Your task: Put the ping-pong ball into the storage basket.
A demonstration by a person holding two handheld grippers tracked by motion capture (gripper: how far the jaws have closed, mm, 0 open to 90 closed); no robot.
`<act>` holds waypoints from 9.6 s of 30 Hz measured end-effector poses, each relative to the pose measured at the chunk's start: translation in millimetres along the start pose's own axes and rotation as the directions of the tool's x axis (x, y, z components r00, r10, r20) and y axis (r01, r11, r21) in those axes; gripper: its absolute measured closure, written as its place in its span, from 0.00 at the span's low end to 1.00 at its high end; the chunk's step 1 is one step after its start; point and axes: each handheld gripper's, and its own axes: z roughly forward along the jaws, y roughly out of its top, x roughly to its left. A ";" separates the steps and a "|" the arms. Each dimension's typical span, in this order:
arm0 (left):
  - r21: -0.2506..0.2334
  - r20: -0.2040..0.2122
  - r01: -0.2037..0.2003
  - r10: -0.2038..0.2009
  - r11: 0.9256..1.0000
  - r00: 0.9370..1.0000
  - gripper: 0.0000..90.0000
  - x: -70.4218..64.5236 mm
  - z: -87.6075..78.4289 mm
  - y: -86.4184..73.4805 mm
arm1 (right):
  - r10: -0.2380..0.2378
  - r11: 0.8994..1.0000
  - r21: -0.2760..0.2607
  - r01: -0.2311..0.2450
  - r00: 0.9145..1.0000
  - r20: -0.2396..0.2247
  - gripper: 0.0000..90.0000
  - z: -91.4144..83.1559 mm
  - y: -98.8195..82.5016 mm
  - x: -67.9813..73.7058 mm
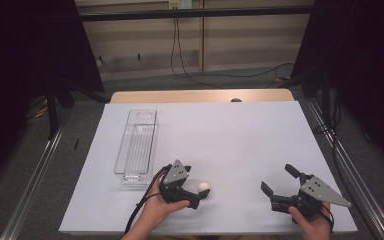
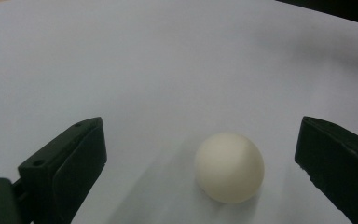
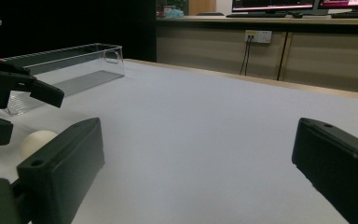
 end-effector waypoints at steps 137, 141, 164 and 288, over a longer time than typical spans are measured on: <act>0.166 0.087 0.037 -0.052 0.986 0.995 0.57 -0.3 16.0 -0.1 | 0.001 1.000 0.000 -0.001 1.000 -0.008 0.02 -1.4 1.1 -0.7; 0.166 0.083 0.048 -0.062 0.985 0.995 0.57 0.0 14.7 0.2 | 0.000 1.000 0.001 0.000 1.000 -0.008 0.02 -1.5 1.1 -1.0; 0.136 0.069 0.076 -0.086 0.988 0.994 0.57 6.6 5.0 10.3 | 0.002 1.000 -0.011 -0.002 1.000 0.001 0.02 -1.4 1.9 -0.9; 0.098 0.023 0.177 -0.181 0.979 0.983 0.57 49.5 -29.4 47.7 | -0.010 1.000 -0.003 0.010 1.000 -0.017 0.02 0.2 1.0 0.0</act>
